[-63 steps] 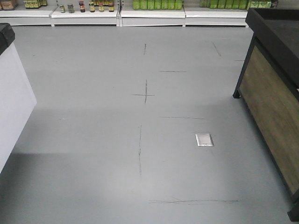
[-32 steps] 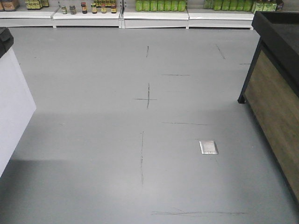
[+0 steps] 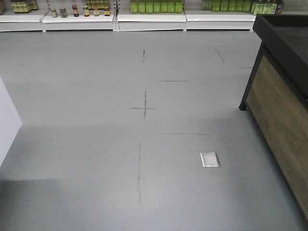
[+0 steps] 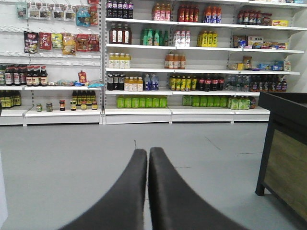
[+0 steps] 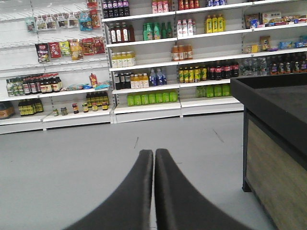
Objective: Pick three apples into basket with both arms
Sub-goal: 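Drive the base forward across the grey floor toward the fruit tables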
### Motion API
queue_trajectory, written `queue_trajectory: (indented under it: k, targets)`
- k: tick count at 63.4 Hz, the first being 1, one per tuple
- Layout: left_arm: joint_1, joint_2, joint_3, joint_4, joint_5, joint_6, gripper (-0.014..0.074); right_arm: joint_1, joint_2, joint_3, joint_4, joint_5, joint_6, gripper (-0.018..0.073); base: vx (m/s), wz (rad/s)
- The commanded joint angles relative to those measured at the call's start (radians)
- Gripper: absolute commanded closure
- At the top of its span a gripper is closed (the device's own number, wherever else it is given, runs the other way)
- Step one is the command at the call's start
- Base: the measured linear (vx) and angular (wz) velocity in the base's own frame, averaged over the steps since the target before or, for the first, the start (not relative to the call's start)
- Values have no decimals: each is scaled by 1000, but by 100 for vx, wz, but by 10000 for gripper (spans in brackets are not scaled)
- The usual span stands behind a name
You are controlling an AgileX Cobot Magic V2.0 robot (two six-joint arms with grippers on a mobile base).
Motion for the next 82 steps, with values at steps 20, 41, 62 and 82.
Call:
queue_trajectory:
  k: [20, 41, 62, 82]
  targets:
    - [-2, -6, 4, -7, -67, -1, 603, 0, -13, 15, -3, -78, -1, 568, 18, -6]
    - [-2, -6, 4, -7, -67, -1, 603, 0, -13, 15, -3, -78, -1, 568, 20, -4]
    - [-2, -6, 4, -7, -67, -1, 603, 0, -13, 15, -3, -78, -1, 568, 21, -2]
    - [-2, -6, 4, -7, -67, -1, 603, 0, -13, 15, -3, -78, -1, 568, 19, -1]
